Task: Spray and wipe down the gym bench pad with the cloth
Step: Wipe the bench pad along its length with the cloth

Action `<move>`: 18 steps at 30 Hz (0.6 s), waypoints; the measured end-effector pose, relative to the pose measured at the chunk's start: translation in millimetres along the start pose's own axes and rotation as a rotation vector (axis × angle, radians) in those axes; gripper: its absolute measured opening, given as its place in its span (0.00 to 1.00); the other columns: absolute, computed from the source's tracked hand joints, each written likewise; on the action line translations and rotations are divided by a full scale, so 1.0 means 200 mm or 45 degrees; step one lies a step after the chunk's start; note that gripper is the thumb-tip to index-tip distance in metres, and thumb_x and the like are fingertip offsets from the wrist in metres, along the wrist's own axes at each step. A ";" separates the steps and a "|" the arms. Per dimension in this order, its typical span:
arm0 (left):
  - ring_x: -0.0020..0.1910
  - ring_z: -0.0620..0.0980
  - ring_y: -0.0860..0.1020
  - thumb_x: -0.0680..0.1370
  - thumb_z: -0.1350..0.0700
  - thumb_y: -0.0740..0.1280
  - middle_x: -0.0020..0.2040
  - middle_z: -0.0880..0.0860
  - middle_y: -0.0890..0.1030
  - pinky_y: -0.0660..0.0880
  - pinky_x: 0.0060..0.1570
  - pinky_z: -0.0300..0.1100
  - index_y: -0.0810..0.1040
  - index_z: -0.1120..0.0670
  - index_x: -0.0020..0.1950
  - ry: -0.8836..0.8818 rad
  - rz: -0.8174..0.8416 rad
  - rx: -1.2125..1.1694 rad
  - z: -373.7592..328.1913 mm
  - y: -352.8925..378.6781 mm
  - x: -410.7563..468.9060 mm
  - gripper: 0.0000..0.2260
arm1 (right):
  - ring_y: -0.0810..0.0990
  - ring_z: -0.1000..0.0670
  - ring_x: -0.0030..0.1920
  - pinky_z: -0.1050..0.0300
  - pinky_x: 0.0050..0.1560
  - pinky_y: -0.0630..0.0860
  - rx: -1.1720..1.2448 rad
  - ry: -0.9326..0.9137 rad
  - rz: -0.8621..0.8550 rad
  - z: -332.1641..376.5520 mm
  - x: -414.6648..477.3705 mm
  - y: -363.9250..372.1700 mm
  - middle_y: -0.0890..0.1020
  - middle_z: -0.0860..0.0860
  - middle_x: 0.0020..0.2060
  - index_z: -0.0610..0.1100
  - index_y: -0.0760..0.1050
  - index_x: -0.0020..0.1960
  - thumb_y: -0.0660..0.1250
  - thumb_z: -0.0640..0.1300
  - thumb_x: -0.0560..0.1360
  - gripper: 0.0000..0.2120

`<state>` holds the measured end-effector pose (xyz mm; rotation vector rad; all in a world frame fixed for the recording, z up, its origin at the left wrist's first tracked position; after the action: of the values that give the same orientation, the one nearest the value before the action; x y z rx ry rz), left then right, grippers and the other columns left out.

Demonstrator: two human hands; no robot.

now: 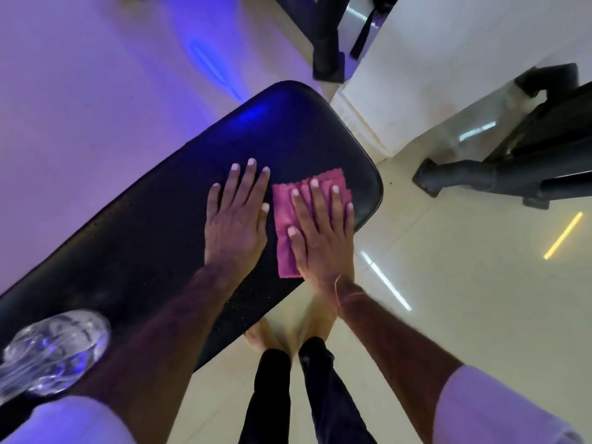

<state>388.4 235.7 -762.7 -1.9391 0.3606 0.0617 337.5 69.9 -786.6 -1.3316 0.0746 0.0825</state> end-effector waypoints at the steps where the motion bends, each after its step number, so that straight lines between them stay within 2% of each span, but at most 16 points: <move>1: 0.85 0.52 0.47 0.88 0.52 0.53 0.86 0.49 0.50 0.49 0.82 0.59 0.54 0.48 0.86 -0.019 0.001 0.008 0.01 0.00 -0.01 0.25 | 0.48 0.39 0.85 0.33 0.82 0.50 -0.004 -0.111 0.061 -0.02 -0.01 -0.01 0.53 0.46 0.85 0.50 0.53 0.85 0.45 0.59 0.86 0.30; 3: 0.86 0.53 0.47 0.88 0.50 0.53 0.86 0.50 0.50 0.49 0.82 0.60 0.53 0.47 0.86 -0.054 -0.014 0.052 0.04 -0.01 -0.03 0.25 | 0.48 0.40 0.85 0.34 0.82 0.52 -0.056 -0.165 0.078 -0.08 0.13 -0.04 0.52 0.47 0.86 0.51 0.52 0.85 0.43 0.60 0.86 0.30; 7: 0.86 0.54 0.47 0.88 0.47 0.53 0.87 0.52 0.49 0.48 0.81 0.60 0.53 0.48 0.86 -0.116 -0.070 0.061 0.11 0.00 -0.07 0.26 | 0.47 0.37 0.85 0.32 0.82 0.49 -0.074 0.108 -0.002 -0.04 0.42 -0.05 0.50 0.45 0.86 0.52 0.49 0.86 0.41 0.64 0.85 0.32; 8: 0.86 0.53 0.46 0.88 0.48 0.54 0.87 0.52 0.49 0.47 0.81 0.60 0.53 0.48 0.86 -0.150 -0.078 0.043 0.12 0.00 -0.08 0.26 | 0.46 0.36 0.85 0.32 0.82 0.47 -0.077 0.061 -0.005 0.01 0.38 -0.02 0.49 0.45 0.86 0.52 0.48 0.86 0.43 0.66 0.84 0.34; 10: 0.86 0.53 0.46 0.88 0.47 0.54 0.87 0.52 0.48 0.46 0.81 0.62 0.53 0.48 0.86 -0.227 -0.080 0.022 0.14 -0.02 -0.09 0.26 | 0.44 0.37 0.85 0.31 0.82 0.46 -0.113 -0.211 0.056 0.07 0.21 0.01 0.48 0.45 0.86 0.52 0.48 0.86 0.47 0.68 0.83 0.36; 12: 0.86 0.53 0.45 0.87 0.46 0.54 0.87 0.51 0.47 0.45 0.81 0.64 0.53 0.47 0.86 -0.275 -0.073 0.038 0.17 -0.04 -0.11 0.27 | 0.45 0.39 0.85 0.31 0.81 0.50 -0.130 -0.431 0.139 0.03 0.14 0.00 0.49 0.47 0.86 0.55 0.48 0.86 0.48 0.67 0.84 0.34; 13: 0.86 0.54 0.45 0.87 0.45 0.55 0.87 0.51 0.47 0.45 0.80 0.64 0.53 0.46 0.86 -0.290 -0.071 0.050 0.18 -0.05 -0.12 0.27 | 0.45 0.39 0.85 0.31 0.81 0.51 -0.153 -0.464 0.142 0.01 0.20 -0.01 0.49 0.49 0.86 0.56 0.48 0.86 0.48 0.65 0.85 0.33; 18: 0.85 0.54 0.48 0.86 0.45 0.57 0.87 0.52 0.49 0.48 0.80 0.64 0.54 0.48 0.86 -0.285 -0.110 0.027 0.24 -0.04 -0.13 0.28 | 0.45 0.37 0.85 0.30 0.82 0.49 -0.162 -0.163 0.044 0.15 0.59 -0.03 0.48 0.45 0.86 0.54 0.47 0.86 0.47 0.61 0.87 0.30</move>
<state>371.5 288.4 -767.7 -1.9013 0.1281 0.2159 456.2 99.1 -786.0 -1.4492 -0.0161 0.2043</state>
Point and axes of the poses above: each hand's wrist, its own x-axis towards the middle knuckle, its own y-axis out of the palm, z = x × y, the point moved 2 cm from there along x, towards the middle knuckle
